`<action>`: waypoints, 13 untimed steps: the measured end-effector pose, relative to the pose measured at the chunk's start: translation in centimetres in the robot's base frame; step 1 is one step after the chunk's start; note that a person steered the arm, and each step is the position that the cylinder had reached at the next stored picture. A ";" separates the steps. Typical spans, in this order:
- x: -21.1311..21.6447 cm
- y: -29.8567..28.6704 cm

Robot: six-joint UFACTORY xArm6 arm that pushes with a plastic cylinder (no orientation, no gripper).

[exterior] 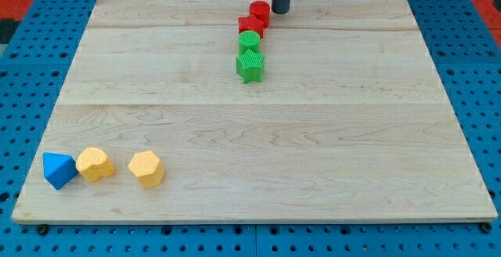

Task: Make the red circle on the top of the red star in a vertical line

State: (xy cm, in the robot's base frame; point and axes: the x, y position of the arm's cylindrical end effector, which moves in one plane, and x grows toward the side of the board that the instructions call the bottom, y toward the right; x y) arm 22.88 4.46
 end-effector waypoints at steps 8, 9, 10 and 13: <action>-3.6 -1.5; -3.6 -2.9; -3.1 -8.1; 0.3 -13.1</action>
State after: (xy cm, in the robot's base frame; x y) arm 23.14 -8.65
